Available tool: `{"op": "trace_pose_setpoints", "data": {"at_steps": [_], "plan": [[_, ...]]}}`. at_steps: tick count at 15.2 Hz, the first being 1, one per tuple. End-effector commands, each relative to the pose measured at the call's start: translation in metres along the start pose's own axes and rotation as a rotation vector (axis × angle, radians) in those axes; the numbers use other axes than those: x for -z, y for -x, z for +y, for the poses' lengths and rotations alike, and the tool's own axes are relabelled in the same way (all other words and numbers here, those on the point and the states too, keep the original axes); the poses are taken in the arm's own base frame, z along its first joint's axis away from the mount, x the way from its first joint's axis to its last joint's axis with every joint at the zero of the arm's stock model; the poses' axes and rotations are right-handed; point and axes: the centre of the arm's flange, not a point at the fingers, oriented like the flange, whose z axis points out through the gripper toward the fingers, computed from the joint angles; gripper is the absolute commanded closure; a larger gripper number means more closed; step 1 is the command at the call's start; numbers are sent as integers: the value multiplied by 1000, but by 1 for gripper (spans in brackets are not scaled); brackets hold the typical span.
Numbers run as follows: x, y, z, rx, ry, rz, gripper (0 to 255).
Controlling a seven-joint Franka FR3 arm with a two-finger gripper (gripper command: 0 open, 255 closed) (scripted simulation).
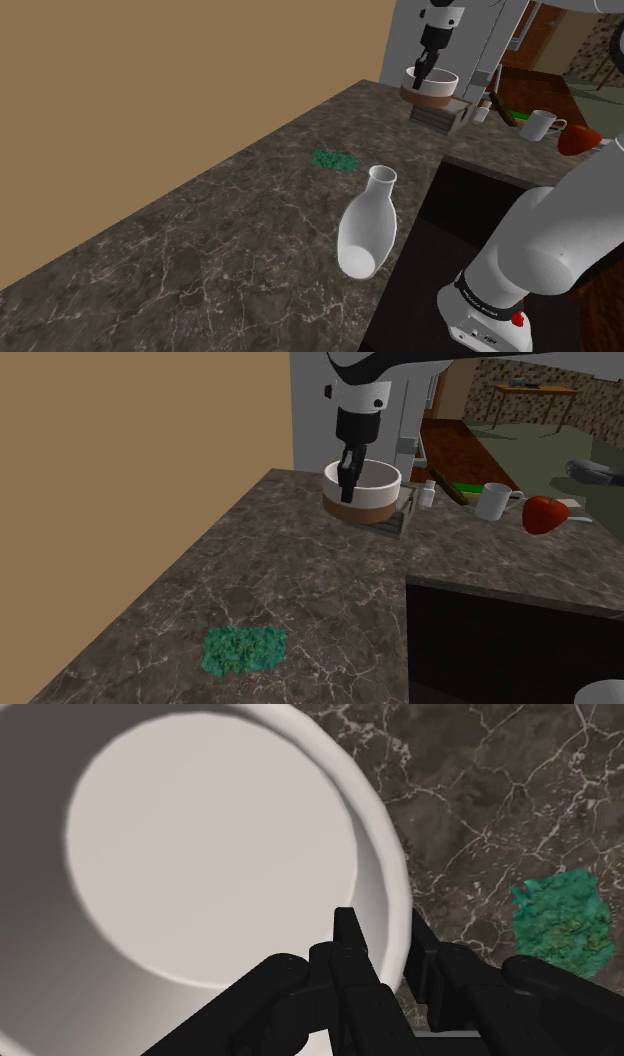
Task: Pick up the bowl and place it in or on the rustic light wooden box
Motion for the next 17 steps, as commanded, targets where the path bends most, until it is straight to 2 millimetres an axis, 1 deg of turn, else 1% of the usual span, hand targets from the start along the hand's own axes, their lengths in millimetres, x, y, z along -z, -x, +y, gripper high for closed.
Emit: {"op": "trace_pose_setpoints", "data": {"at_steps": [1, 17], "plan": [[4, 5, 24, 1, 1, 1, 255], [26, 40, 231, 1, 1, 1, 255]]}}
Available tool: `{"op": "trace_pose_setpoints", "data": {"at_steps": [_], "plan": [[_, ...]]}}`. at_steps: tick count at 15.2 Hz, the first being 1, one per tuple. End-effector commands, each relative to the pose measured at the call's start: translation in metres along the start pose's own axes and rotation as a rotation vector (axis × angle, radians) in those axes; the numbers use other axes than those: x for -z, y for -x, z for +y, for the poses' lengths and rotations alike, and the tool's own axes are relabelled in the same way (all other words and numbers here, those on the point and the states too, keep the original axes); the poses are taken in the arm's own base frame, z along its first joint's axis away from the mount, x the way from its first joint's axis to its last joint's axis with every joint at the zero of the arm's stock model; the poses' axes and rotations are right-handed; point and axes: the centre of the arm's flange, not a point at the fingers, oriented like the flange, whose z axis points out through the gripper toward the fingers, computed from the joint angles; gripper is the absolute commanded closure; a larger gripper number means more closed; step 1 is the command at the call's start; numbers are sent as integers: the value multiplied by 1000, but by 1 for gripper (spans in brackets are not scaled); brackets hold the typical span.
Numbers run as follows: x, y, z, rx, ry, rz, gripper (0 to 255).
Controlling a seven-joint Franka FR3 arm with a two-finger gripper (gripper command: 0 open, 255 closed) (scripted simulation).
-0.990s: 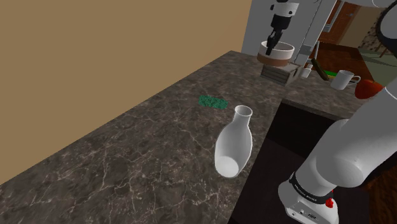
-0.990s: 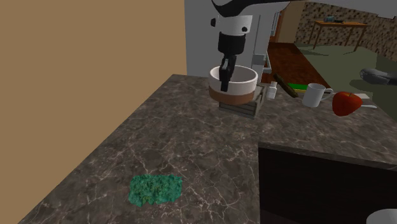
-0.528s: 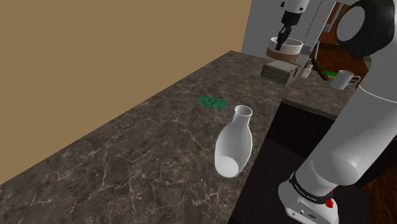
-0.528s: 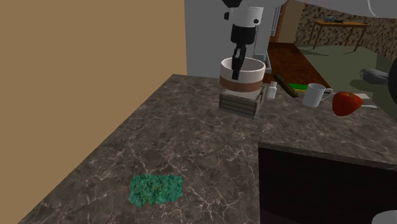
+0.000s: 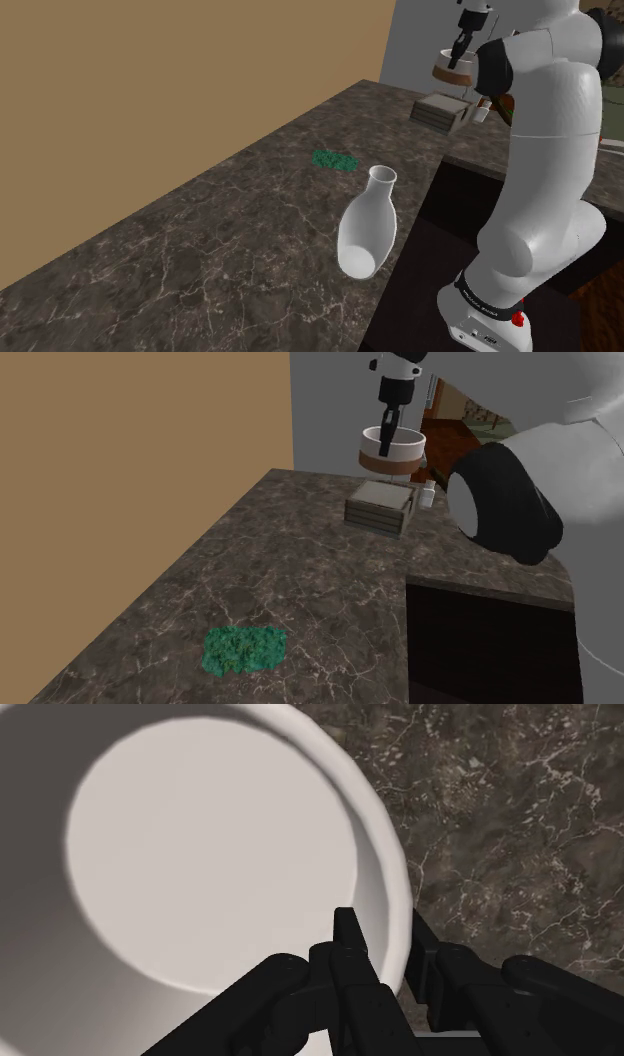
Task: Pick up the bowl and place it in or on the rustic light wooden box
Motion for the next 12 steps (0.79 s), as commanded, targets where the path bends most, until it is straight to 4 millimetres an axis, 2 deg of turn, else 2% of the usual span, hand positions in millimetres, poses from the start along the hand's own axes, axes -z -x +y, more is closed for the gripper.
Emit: {"op": "trace_pose_setpoints", "data": {"at_steps": [1, 2, 12], "plan": [[-2, 5, 27, 3, -3, 2, 255], [-1, 7, 38, 3, -3, 2, 255], [-54, 9, 37, 3, -3, 2, 255]]}}
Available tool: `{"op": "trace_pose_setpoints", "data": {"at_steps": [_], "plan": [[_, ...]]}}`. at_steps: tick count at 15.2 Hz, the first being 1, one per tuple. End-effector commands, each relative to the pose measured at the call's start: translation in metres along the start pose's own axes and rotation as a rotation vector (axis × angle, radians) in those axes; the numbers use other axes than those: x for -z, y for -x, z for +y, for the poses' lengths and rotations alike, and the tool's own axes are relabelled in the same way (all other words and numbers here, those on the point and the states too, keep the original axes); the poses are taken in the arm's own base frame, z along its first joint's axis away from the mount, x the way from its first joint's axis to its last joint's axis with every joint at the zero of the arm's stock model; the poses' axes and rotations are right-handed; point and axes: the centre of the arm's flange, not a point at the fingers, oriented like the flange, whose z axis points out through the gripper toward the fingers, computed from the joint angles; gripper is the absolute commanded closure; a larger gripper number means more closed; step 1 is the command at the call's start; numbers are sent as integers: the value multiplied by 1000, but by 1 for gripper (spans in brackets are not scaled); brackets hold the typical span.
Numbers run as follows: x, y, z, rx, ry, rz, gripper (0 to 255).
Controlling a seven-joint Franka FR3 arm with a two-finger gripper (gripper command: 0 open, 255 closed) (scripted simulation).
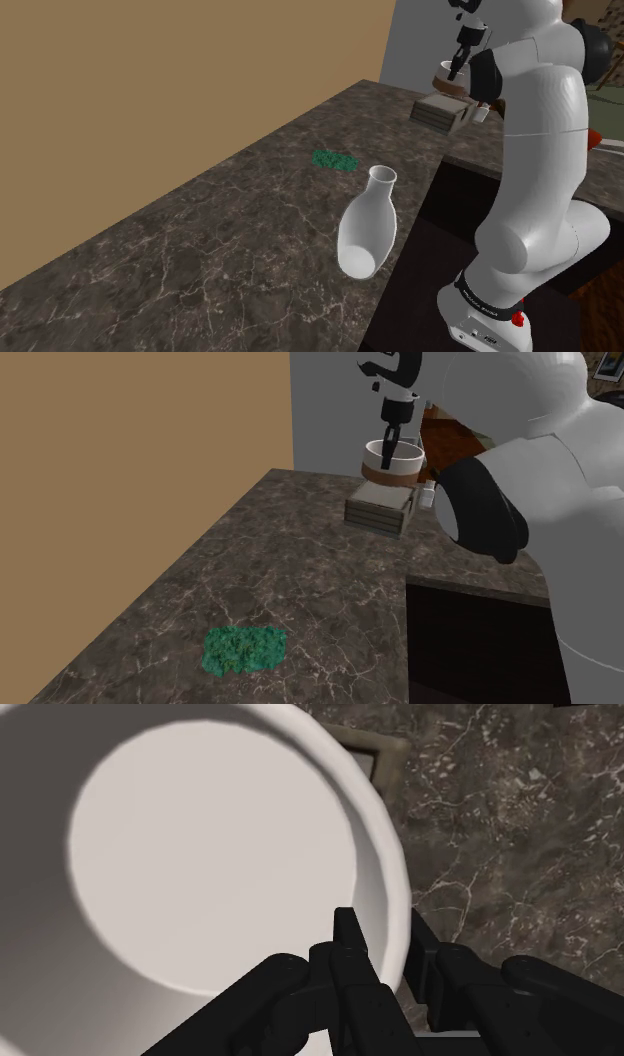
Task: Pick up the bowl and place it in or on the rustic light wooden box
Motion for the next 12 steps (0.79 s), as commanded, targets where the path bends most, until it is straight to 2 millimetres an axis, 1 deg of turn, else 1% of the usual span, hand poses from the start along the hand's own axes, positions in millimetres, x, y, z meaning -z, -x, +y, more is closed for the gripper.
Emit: {"op": "trace_pose_setpoints", "data": {"at_steps": [1, 9, 12], "plan": [[-10, 1, 0, 0, 1, 0, 255], [-53, 3, -1, 0, 1, 0, 255], [-53, 3, -1, 0, 1, 0, 255]]}}
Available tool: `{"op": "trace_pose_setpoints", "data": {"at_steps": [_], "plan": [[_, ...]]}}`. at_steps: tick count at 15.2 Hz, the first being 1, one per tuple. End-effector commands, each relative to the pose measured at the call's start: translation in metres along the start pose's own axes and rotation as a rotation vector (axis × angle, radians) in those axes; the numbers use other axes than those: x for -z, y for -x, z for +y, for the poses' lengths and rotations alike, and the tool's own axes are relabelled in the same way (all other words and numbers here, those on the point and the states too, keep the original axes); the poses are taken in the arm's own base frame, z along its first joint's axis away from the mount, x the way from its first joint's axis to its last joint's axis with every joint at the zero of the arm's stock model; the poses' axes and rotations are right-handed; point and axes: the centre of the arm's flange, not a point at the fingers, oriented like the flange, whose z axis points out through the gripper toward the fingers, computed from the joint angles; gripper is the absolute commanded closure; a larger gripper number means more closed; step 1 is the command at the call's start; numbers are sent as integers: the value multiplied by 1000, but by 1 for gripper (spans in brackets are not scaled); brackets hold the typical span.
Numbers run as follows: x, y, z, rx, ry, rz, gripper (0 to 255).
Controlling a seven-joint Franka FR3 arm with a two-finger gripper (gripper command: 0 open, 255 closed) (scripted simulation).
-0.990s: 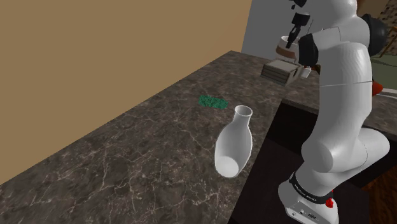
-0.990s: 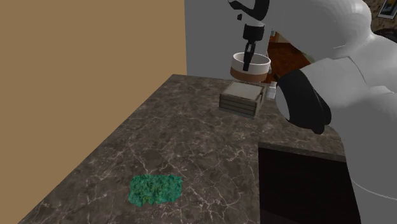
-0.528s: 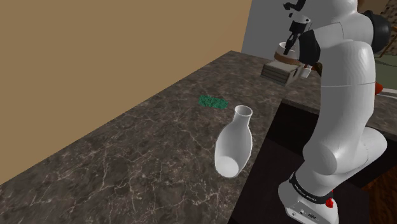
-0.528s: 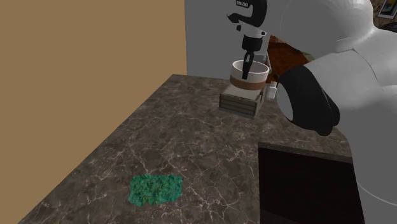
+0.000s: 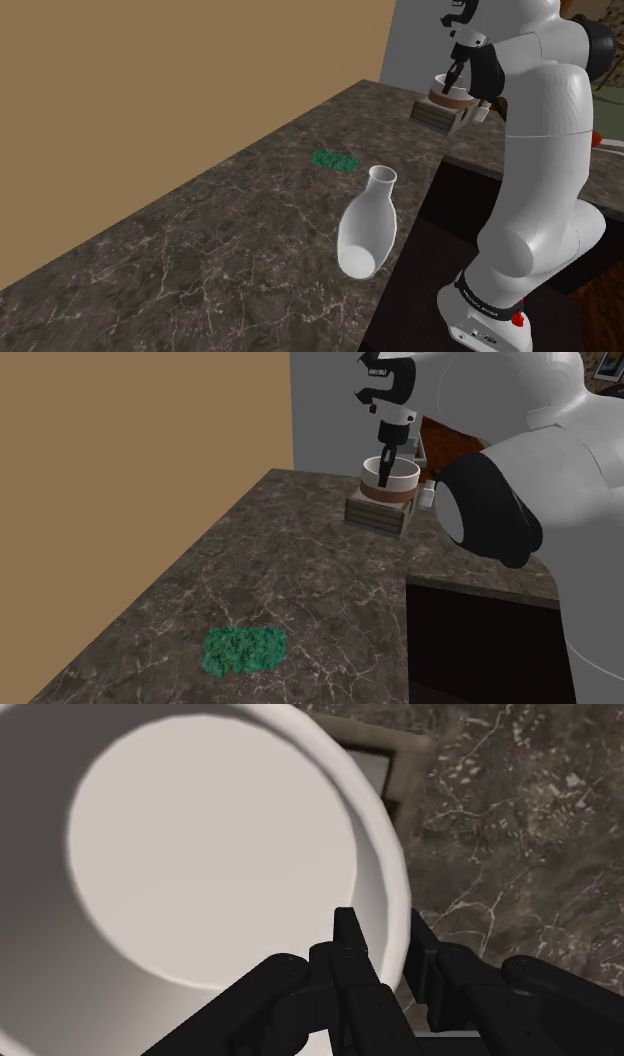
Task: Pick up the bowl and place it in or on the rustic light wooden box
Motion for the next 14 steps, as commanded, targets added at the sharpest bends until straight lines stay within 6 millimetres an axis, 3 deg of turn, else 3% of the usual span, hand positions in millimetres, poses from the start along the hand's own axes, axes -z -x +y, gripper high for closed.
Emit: {"op": "trace_pose_setpoints", "data": {"at_steps": [1, 4, 5, 10, 14], "plan": [[-1, 1, 1, -2, 0, -1, 255], [-1, 1, 1, -2, 0, -1, 255], [-1, 1, 1, -2, 0, -1, 0], [-1, 1, 1, -2, 0, -1, 0], [49, 1, 1, -2, 0, -1, 0]]}}
